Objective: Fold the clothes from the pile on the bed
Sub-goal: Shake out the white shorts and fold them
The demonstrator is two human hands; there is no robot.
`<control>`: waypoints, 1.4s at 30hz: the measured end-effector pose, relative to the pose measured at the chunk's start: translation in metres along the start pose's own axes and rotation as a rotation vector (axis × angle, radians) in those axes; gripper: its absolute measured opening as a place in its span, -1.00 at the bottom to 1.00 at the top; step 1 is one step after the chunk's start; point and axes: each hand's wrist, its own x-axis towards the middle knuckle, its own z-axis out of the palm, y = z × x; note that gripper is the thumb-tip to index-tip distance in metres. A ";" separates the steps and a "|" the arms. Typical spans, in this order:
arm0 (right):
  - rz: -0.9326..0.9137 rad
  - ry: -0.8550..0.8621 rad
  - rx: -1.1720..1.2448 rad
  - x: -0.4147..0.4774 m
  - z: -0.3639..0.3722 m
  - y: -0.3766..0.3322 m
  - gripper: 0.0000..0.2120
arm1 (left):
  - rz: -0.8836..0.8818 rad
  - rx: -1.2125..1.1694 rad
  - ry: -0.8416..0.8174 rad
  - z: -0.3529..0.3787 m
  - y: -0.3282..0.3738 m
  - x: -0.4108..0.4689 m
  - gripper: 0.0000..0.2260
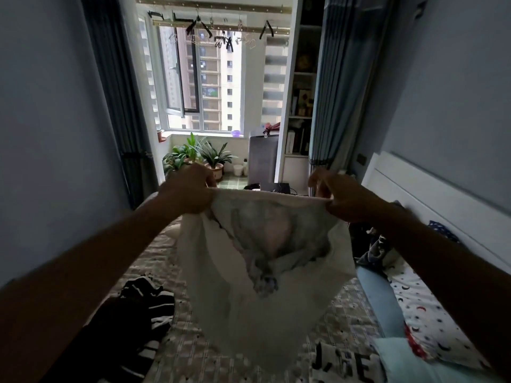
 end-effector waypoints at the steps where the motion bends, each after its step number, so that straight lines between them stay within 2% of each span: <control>1: 0.078 -0.052 -0.034 -0.004 0.003 0.014 -0.66 | 0.017 0.024 0.023 -0.016 -0.002 0.010 -0.88; 2: 0.167 -0.098 -0.059 -0.008 0.004 0.027 -0.66 | 0.024 0.070 0.030 -0.031 -0.006 0.018 -0.85; 4: 0.279 -0.126 -0.035 -0.017 -0.005 0.045 -0.64 | 0.024 0.193 -0.059 -0.053 -0.016 0.030 -0.82; 7: 0.232 -0.140 0.093 -0.019 -0.035 0.045 -0.57 | -0.030 0.337 -0.333 -0.067 -0.026 0.044 -0.83; 9: 0.147 -0.155 0.156 -0.016 -0.058 0.036 -0.66 | 0.016 0.344 -0.476 -0.076 -0.028 0.047 -0.91; 12: 0.102 -0.152 0.387 -0.016 -0.091 0.029 -0.80 | 0.132 -0.082 -0.529 -0.093 -0.045 0.049 -0.88; 14: 0.121 -0.102 0.667 -0.024 -0.105 0.020 -0.82 | 0.096 -0.377 -0.436 -0.097 -0.061 0.050 -0.85; 17: 0.289 0.066 0.972 -0.026 -0.105 0.017 -0.77 | -0.027 -0.760 -0.339 -0.083 -0.054 0.041 -0.86; 19: 0.292 0.057 1.091 -0.027 -0.103 0.019 -0.81 | -0.020 -0.833 -0.244 -0.072 -0.040 0.031 -0.86; 21: 0.209 -0.097 1.032 -0.029 -0.102 0.023 -0.55 | 0.135 -0.825 -0.207 -0.076 -0.029 0.022 -0.84; 22: 0.158 -0.169 0.923 -0.030 -0.104 0.029 -0.43 | 0.210 -0.802 -0.268 -0.082 -0.024 0.017 -0.69; 24: 0.092 -0.237 0.595 -0.031 -0.105 0.033 -0.23 | 0.362 -0.601 -0.334 -0.094 -0.026 0.015 -0.44; 25: 0.082 -0.239 0.406 -0.032 -0.103 0.033 -0.14 | 0.417 -0.469 -0.338 -0.098 -0.027 0.013 -0.44; 26: 0.080 -0.213 0.259 -0.031 -0.099 0.030 -0.12 | 0.445 -0.361 -0.347 -0.098 -0.025 0.011 -0.50; 28: 0.040 -0.118 0.190 -0.029 -0.089 0.025 -0.27 | 0.463 -0.264 -0.299 -0.088 -0.024 0.011 -0.66; 29: 0.006 -0.073 0.205 -0.027 -0.083 0.024 -0.36 | 0.443 -0.281 -0.259 -0.081 -0.027 0.013 -0.73; 31: -0.026 -0.041 0.268 -0.023 -0.073 0.025 -0.49 | 0.365 -0.365 -0.224 -0.071 -0.031 0.012 -0.67; 34: 0.175 -0.046 0.389 -0.015 -0.058 0.033 -0.50 | 0.171 -0.517 -0.243 -0.052 -0.036 0.017 -0.49; 38: 0.479 -0.123 0.607 0.003 -0.028 0.025 -0.41 | -0.208 -0.633 -0.272 -0.014 -0.028 0.022 -0.80; 42: 0.563 -0.081 0.893 0.007 0.000 -0.022 -0.77 | -0.336 -0.850 -0.209 0.007 -0.007 0.019 -0.81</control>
